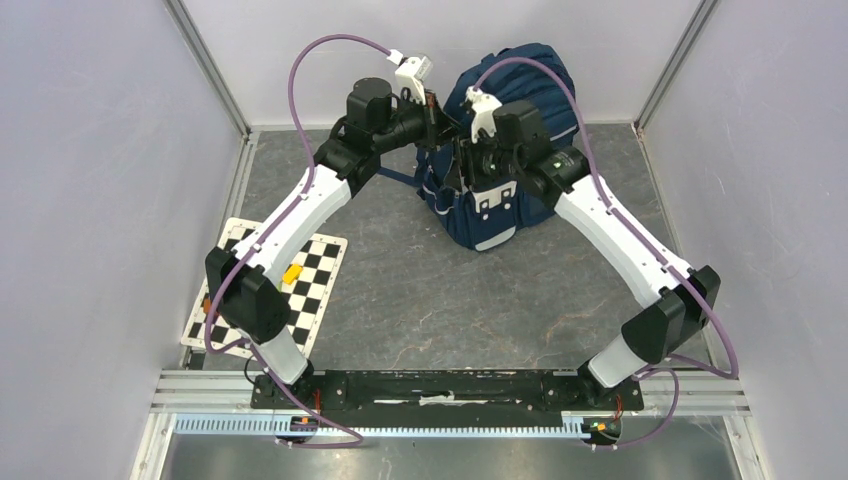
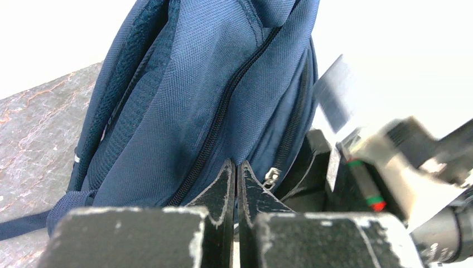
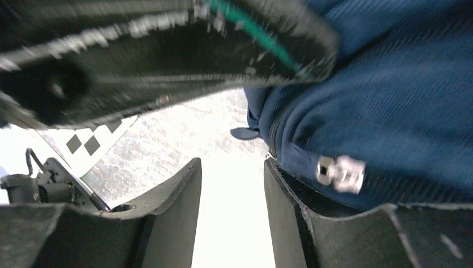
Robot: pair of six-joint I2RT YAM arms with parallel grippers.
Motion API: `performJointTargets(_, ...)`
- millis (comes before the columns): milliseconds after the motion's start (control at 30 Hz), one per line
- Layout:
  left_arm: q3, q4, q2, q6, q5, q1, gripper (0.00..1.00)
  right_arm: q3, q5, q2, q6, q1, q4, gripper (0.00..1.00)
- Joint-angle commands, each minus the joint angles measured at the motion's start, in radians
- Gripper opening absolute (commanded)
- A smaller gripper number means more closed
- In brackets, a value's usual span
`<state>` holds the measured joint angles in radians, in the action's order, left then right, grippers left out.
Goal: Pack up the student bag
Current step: Zip the student bag at the center of the board, then reset both arms
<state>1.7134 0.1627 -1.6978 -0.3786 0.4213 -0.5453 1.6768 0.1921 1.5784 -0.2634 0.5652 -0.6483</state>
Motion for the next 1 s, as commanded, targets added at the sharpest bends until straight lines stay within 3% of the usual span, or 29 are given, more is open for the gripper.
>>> performJointTargets(0, 0.007, -0.064, 0.013, -0.017, 0.001, -0.005, 0.02, -0.068, -0.037, -0.073, 0.032, -0.001, 0.060, 0.52)
performJointTargets(100, -0.022, -0.055, 0.043, -0.001, -0.028, 0.002, 0.03, -0.074, -0.025, -0.111, 0.042, -0.001, 0.118, 0.59)
performJointTargets(133, -0.043, -0.058, 0.062, 0.003, -0.047, 0.005, 0.11, -0.072, -0.031, -0.121, 0.049, -0.001, 0.136, 0.62)
performJointTargets(267, -0.157, -0.084, 0.164, 0.023, -0.136, 0.016, 0.89, -0.073, -0.076, -0.175, 0.100, -0.014, 0.187, 0.75)
performJointTargets(300, -0.188, -0.084, 0.196, 0.031, -0.165, 0.020, 0.99, -0.077, -0.076, -0.188, 0.114, -0.033, 0.198, 0.78)
performJointTargets(433, -0.312, -0.073, 0.325, 0.037, -0.242, 0.063, 1.00, -0.139, -0.044, -0.269, 0.140, -0.184, 0.252, 0.83)
performJointTargets(600, -0.463, 0.031, 0.498, 0.038, -0.413, 0.158, 1.00, -0.294, -0.143, -0.383, 0.248, -0.325, 0.326, 0.97)
performJointTargets(767, -0.638, 0.089, 0.727, 0.050, -0.765, 0.213, 1.00, -0.617, -0.251, -0.573, 0.254, -0.422, 0.560, 0.98)
performJointTargets(967, -0.743, 0.170, 0.912, 0.116, -1.009, 0.213, 1.00, -1.065, -0.427, -0.830, 0.254, -0.431, 0.942, 0.98)
